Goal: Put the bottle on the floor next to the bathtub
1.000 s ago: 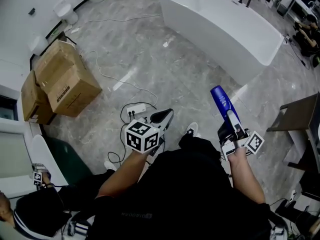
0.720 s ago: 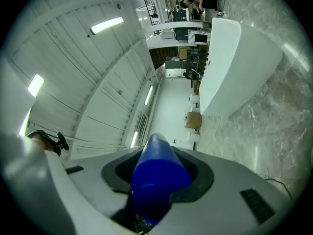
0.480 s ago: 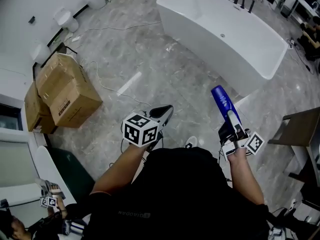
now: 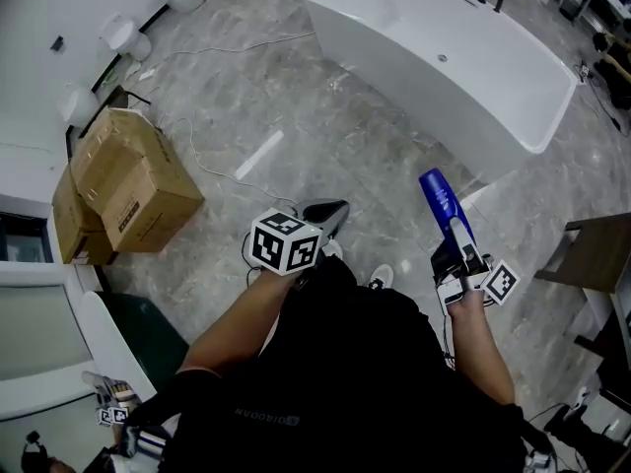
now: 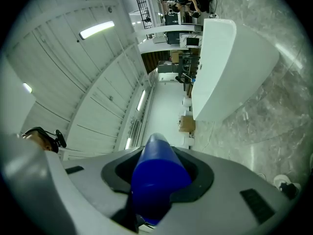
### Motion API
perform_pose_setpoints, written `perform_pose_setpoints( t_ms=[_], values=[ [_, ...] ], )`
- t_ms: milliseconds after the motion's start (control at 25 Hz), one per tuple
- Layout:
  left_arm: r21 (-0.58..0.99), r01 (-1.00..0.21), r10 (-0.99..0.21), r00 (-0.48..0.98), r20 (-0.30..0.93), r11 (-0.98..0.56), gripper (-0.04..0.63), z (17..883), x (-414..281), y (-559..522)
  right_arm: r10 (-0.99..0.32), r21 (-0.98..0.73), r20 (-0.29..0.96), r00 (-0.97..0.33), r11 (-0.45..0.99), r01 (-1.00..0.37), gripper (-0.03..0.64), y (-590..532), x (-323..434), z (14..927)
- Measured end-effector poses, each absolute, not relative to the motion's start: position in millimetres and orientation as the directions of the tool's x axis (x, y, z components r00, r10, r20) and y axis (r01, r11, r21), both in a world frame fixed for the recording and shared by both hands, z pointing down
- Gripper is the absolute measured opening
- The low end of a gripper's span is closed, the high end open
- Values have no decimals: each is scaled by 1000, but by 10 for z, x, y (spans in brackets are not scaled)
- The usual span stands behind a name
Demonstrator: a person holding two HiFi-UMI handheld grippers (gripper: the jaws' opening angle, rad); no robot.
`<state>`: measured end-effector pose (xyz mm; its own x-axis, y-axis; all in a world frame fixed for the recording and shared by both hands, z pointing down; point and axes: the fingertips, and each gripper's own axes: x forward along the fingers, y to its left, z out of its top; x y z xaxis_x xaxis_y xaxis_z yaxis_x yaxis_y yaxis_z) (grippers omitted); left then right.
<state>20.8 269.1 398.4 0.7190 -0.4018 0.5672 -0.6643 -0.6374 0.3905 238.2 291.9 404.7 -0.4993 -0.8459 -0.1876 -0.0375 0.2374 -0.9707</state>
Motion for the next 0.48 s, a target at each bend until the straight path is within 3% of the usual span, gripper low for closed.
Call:
perform_pose_setpoints(
  t_ms=[280,480],
  values=[
    [405,-661,-390,722,571,-632,18,4066,98,2315,-863,-976,-158,-481,209,-54,170,2623,2398,4149],
    [423,-640,-389,747,539,-642,18,3981,-9,1481,-871,-977,-140,-470,200,-80,170,1964,2224,4014]
  ],
)
